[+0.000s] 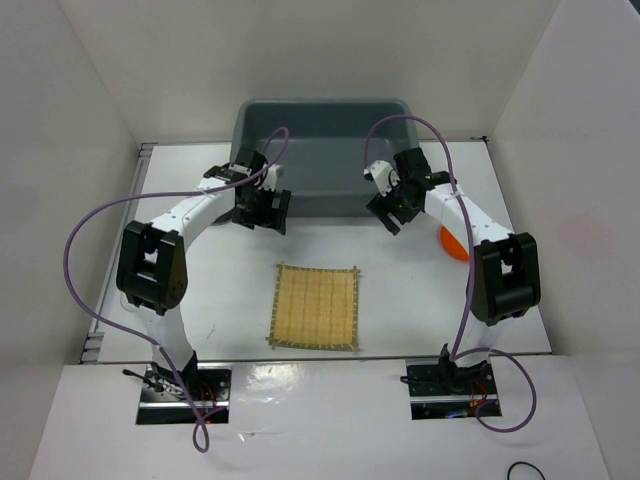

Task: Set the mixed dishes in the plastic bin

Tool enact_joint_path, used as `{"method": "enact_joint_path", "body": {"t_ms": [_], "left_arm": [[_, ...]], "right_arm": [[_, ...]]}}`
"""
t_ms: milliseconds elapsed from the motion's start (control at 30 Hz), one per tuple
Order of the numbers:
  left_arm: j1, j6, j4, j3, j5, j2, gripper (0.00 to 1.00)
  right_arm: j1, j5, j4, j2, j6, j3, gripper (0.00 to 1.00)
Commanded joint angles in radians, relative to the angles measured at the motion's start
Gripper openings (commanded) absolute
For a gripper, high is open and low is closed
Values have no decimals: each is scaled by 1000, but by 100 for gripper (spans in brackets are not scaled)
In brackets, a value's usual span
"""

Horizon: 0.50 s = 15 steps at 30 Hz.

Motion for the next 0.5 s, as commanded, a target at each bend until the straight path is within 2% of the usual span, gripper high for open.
{"method": "enact_joint_path", "body": {"t_ms": [0,100,233,267,333,367,400,467], "left_arm": [[29,12,13,77,24,49,100],[29,11,3,108,33,49,100],[17,-54,8,86,68,-44,100],[17,-80,41,24,82,-120,100],[-10,-177,91,-65,111,-212,100],[-10,-206,136,-114,122,-305,100],[-24,-258,155,-210,137,-352,100],[-35,-300,204,-300,168,-479,100]], "right_arm": [[-11,-9,103,-12,2,33,87],[-11,-47,71,-41,21,33,87],[-11,-197,-70,-80,87,68,96],[-11,-275,-134,-92,105,79,98],[0,-362,-193,-92,159,79,98],[0,-411,-219,-92,170,70,98],[0,-500,-266,-80,180,55,98],[0,-582,-296,-69,226,9,98]]}}
